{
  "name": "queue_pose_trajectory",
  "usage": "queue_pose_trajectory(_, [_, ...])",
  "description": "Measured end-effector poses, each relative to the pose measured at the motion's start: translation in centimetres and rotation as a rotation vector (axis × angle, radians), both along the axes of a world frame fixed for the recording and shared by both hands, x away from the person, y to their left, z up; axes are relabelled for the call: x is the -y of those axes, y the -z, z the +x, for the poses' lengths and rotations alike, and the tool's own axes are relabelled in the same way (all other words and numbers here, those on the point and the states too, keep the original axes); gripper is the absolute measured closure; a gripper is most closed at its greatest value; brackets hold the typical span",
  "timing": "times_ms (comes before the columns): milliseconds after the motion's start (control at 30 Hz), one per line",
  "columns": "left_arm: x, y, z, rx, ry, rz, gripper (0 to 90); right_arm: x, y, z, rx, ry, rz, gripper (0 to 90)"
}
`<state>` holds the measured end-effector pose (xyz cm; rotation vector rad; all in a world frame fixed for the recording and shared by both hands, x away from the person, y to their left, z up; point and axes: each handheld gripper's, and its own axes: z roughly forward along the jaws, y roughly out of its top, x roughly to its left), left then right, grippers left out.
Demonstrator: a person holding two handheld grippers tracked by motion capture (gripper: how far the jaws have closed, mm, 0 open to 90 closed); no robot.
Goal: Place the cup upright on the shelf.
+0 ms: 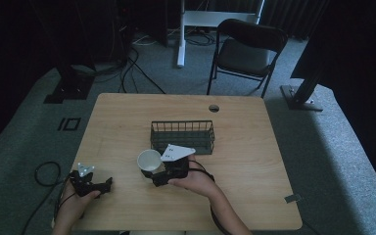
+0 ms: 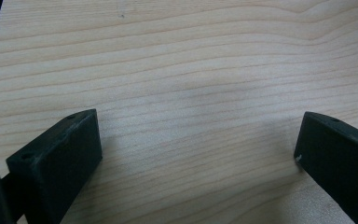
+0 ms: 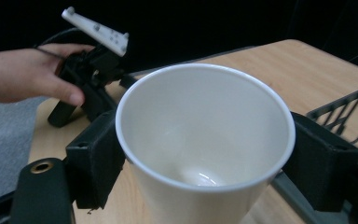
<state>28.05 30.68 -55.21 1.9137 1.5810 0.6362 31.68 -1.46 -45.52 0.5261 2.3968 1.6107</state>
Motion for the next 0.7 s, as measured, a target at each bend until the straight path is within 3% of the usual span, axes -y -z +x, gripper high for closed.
queue_pose_trajectory(200, [0.0, 0.0, 0.0, -0.001, 0.001, 0.002, 1.0, 0.3, -1.1, 0.4, 0.015, 0.022, 0.020, 19.4])
queue_pose_trajectory(467, [0.0, 0.0, 0.0, -0.001, 0.001, 0.001, 1.0, 1.1, -2.6, 1.1, 0.030, 0.107, 0.058, 19.5])
queue_pose_trajectory(700, [0.0, 0.0, 0.0, 0.000, 0.000, 0.001, 1.0, 1.9, -3.7, 1.8, 0.055, 0.146, 0.070, 19.4])
